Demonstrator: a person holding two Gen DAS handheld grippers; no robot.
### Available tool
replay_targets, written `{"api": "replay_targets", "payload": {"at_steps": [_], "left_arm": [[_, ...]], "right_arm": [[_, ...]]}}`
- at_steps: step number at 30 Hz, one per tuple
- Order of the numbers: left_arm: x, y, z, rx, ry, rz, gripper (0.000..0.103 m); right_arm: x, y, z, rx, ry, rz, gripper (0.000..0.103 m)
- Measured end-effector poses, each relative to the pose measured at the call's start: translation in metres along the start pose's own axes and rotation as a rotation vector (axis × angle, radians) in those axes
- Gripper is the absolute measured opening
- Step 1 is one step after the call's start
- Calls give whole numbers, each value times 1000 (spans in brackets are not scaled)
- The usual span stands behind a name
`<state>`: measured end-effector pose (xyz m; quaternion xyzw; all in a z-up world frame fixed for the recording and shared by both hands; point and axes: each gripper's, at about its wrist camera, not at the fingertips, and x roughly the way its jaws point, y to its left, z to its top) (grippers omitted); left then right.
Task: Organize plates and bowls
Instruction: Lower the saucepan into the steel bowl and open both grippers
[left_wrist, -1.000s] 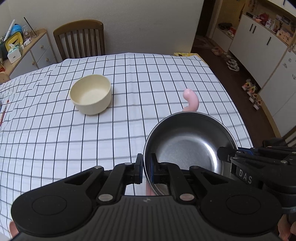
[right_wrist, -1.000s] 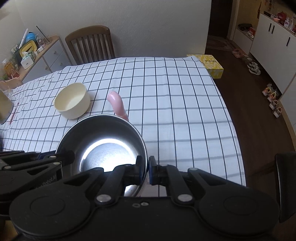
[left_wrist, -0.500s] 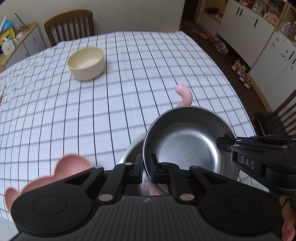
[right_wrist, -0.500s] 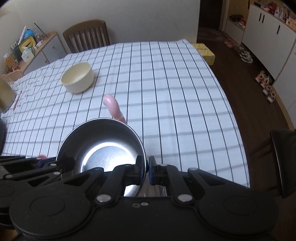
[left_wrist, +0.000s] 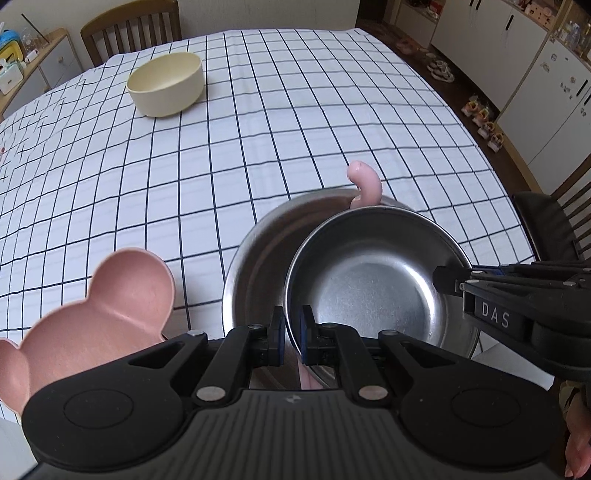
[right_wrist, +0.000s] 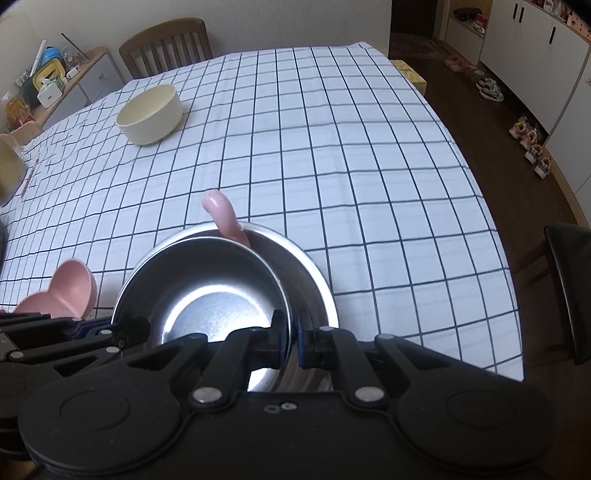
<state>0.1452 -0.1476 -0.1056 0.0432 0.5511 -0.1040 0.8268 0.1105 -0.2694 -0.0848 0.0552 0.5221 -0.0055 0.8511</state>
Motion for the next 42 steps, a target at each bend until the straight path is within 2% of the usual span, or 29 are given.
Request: {"api": "replay_targets", "payload": {"at_steps": [17,21,25,33,42], "left_arm": [[10,9,-8,-16,3,0,7],[10,10,-7,-22,8,-13,7],[7,10,-8,-13,2,-11,7],[-7,9,-8,14,-32,-2,7],[-40,19,-5,22,-120,-13,8]], "right_arm": [[6,2,-6,-7,12,20,10],[3,3,-4,-15,0,19,18],[0,3,-3,-16,-1,21,21],[-11,8,-4,-30,-17,30,29],[-32,20,-4,-70,-49,58,36]]}}
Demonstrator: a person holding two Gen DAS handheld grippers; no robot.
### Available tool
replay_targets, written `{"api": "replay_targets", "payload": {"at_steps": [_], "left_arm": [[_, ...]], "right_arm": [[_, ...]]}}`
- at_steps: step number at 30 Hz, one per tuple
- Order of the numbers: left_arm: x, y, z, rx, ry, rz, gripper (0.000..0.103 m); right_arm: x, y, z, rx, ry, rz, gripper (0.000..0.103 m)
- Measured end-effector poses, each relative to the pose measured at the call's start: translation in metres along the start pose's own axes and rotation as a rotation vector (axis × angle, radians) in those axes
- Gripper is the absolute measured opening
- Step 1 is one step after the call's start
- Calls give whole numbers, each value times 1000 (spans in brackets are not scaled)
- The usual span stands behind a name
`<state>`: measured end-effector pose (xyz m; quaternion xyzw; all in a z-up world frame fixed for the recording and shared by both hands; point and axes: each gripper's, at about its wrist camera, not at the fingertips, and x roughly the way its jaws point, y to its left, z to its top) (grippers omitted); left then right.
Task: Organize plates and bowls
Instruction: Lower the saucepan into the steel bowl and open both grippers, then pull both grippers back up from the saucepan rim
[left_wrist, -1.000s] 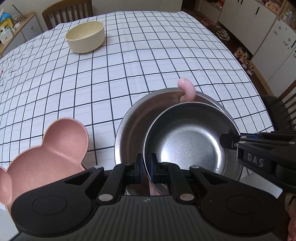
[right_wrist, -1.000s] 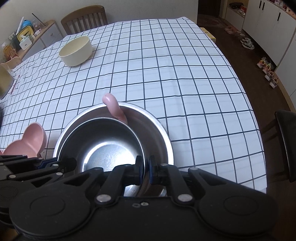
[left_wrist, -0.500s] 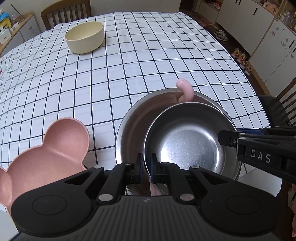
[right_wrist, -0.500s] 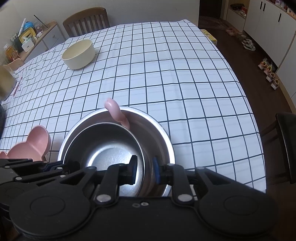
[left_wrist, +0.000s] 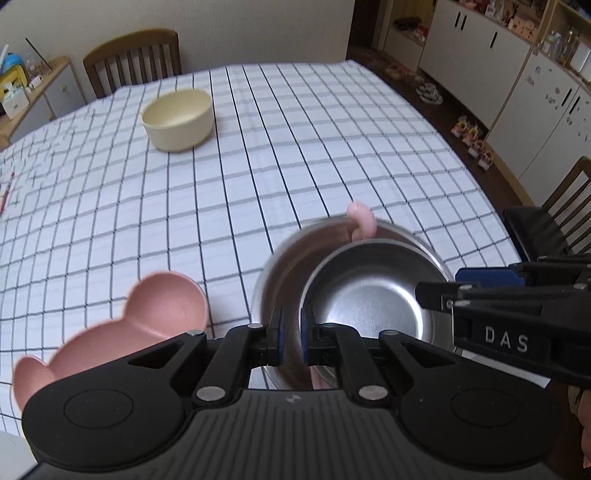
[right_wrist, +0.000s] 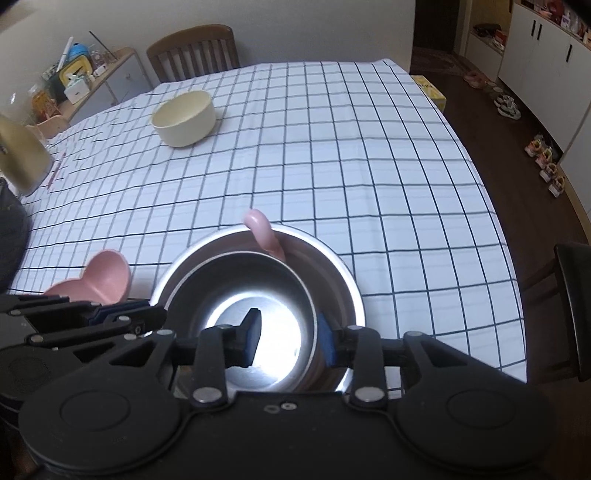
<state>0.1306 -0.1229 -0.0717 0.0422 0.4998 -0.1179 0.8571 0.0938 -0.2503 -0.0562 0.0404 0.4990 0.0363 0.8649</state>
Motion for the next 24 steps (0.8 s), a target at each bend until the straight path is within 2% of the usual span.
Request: {"api": "replay_targets", "payload": {"at_steps": [2,6,11,13,17,18,21,24], "left_arm": [[-7,5,3,0,-22,9,15],[-22,16,8,-12,-73,24,47],[-37,36,20,-38,-120,47,51],[-41,45,26,-55,-129,54,52],[-45,66,41,-102,-156,65,63],[-45,71,45,-113,-164,63,65],[-43,85,59,-148,-177,60,71],[-36,99,74,-190,-184,73,73]], "right_arm": [[-6,4,3,-12,-12,7,37],[-17,15,10,-30,-43,11,48],[-26,31,26,-56,-77,25,53],[-30,37,33,-71,-94,30,63],[-33,46,49,-87,-125,36,75],[-33,47,54,-84,-130,40,81],[-29,48,71,-78,-137,55,85],[-22,50,90,-82,-147,67,92]]}}
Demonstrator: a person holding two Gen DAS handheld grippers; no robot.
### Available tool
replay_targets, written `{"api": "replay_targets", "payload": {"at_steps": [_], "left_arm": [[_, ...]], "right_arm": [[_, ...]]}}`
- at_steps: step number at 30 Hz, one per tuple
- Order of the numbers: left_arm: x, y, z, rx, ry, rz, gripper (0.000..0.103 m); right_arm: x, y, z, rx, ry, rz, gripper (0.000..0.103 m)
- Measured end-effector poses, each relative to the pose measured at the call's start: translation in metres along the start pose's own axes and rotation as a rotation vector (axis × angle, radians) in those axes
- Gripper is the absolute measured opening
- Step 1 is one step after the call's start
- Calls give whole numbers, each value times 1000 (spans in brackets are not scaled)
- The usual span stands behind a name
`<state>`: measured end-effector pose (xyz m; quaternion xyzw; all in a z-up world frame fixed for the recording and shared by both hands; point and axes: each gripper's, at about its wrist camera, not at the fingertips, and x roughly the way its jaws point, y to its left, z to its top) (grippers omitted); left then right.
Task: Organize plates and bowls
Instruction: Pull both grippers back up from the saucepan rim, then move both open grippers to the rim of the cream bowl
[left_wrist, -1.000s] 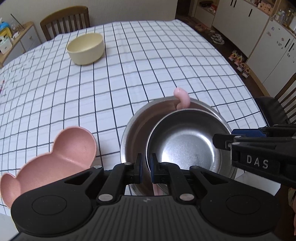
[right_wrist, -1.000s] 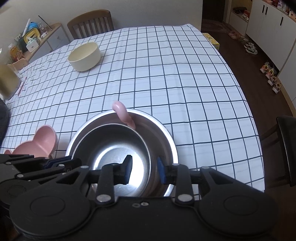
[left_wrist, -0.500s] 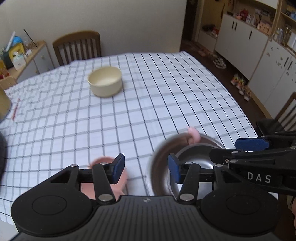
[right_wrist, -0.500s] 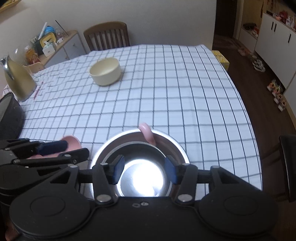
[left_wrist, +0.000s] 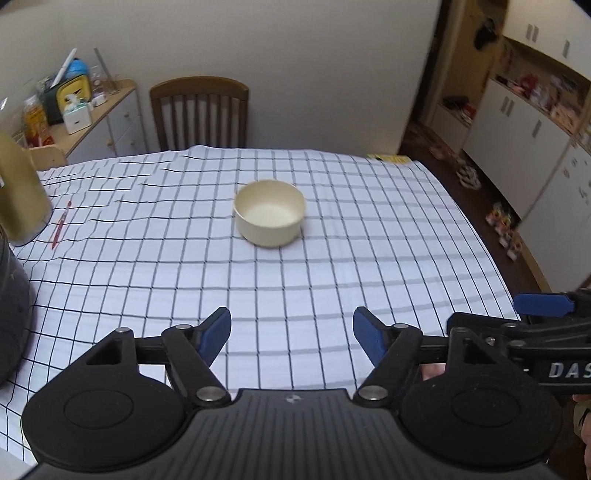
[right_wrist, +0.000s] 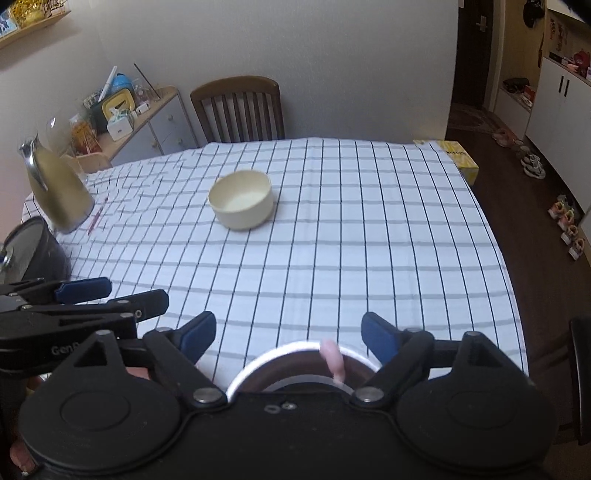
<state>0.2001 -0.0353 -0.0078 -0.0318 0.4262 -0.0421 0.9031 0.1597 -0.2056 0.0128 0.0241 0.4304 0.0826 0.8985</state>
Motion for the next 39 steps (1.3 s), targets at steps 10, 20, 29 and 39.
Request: {"api": "replay_targets", "payload": {"at_steps": [10,20,29,39], "left_arm": [[42,28,62,-104,-5,103,73],[97,44,104,-136,16,180,73],[159,55,118,-164,69,214,73],[219,58,115,-182,123,230,73]], "right_arm": [[38,4,79,-8,-19,46,95],[107,6,139,-22,17,56,95],[183,5,161,-1,98,58,93],[248,6,163,20,179,51,84]]}}
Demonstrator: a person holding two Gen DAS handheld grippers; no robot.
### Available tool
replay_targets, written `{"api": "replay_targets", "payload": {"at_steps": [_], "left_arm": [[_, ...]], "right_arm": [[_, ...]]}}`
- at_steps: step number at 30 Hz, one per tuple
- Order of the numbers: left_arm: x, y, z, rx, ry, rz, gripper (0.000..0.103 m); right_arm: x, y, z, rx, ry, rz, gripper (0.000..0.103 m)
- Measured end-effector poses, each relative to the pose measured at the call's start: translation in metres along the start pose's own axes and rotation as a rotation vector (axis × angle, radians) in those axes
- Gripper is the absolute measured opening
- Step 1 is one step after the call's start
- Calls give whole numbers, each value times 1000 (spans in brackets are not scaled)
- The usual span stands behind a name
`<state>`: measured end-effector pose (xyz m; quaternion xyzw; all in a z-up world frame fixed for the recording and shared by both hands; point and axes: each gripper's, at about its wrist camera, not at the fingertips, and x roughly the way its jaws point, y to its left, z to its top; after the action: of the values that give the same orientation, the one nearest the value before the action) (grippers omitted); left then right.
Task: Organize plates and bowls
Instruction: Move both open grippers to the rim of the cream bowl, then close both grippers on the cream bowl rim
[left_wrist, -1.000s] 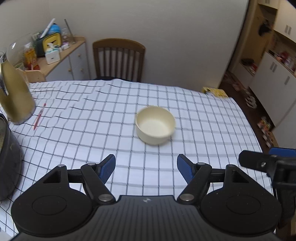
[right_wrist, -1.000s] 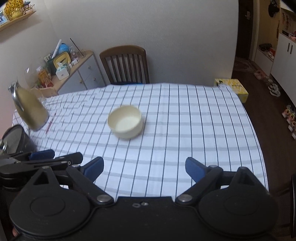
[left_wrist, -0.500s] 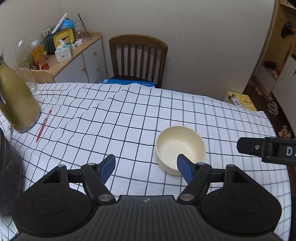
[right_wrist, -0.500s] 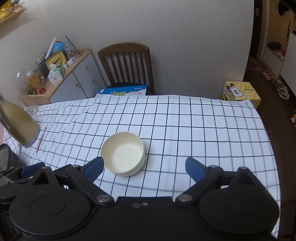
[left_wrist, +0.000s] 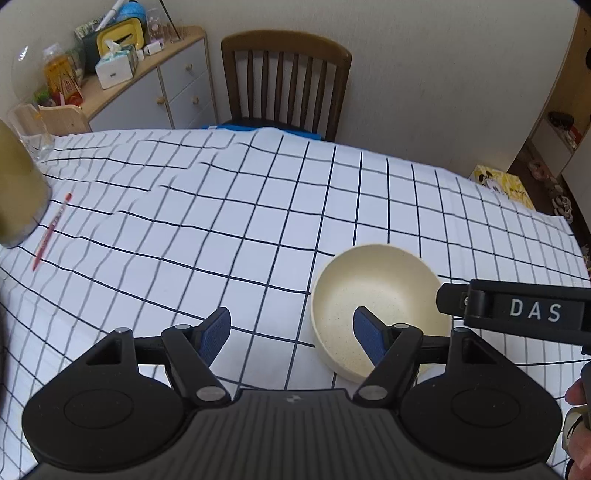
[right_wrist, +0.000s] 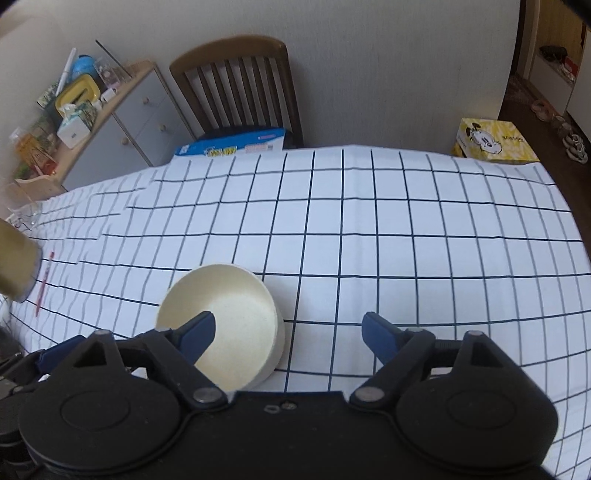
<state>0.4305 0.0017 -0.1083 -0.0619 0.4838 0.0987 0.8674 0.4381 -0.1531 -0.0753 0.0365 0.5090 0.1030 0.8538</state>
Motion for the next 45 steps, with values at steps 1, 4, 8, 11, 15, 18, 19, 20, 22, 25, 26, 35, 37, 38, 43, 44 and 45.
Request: {"api": "replay_targets", "payload": {"at_steps": [1,4,8,11,15,18,19,20,22,25,26,35,37,38,43,44,45], "left_arm": [[5,-2,0,5,5,6,73],[17,-3,-1,4,25,14,73],[31,-5,0,21,44,17,72],[39,-5,1,28,55,13,68],[47,-4,1,24,81,-6,53],[51,-3,1,17,92,-7,41],[52,-2,2,11,94,-9,37],[53,-2,3,7,95,-16,33],[55,-1,4,5,92,-20,29],[56,-3,6,8,92,-23,18],[56,-3,6,9,91,-23,14],[50,-3,3,3,97,-31,6],[47,-3,0,2,96,-35,6],[44,-2,-2,0,95,-38,6],[32,-3,-9,5,88,-48,6],[29,-3,-11,6,87,-49,6],[26,-4,-12,7,87,-52,6]], "right_arm": [[4,0,0,-3,7,-2,83],[15,0,-1,-13,21,-9,80],[27,0,-3,-12,38,-7,76],[34,-1,-3,-9,48,-10,71],[41,-1,-3,-12,60,-11,57],[44,0,-3,-18,65,-10,50],[46,1,-3,-22,66,-9,46],[46,2,-4,-24,67,-8,45],[48,3,-4,-31,69,-11,39],[48,7,-5,-45,68,-11,32],[48,8,-5,-50,67,-15,30],[42,13,-7,-44,53,1,6],[40,14,-9,-48,53,2,7],[39,14,-10,-49,54,-1,6],[31,13,-18,-51,56,-7,6],[28,14,-20,-52,54,-7,6],[26,14,-21,-54,53,-8,6]]}}
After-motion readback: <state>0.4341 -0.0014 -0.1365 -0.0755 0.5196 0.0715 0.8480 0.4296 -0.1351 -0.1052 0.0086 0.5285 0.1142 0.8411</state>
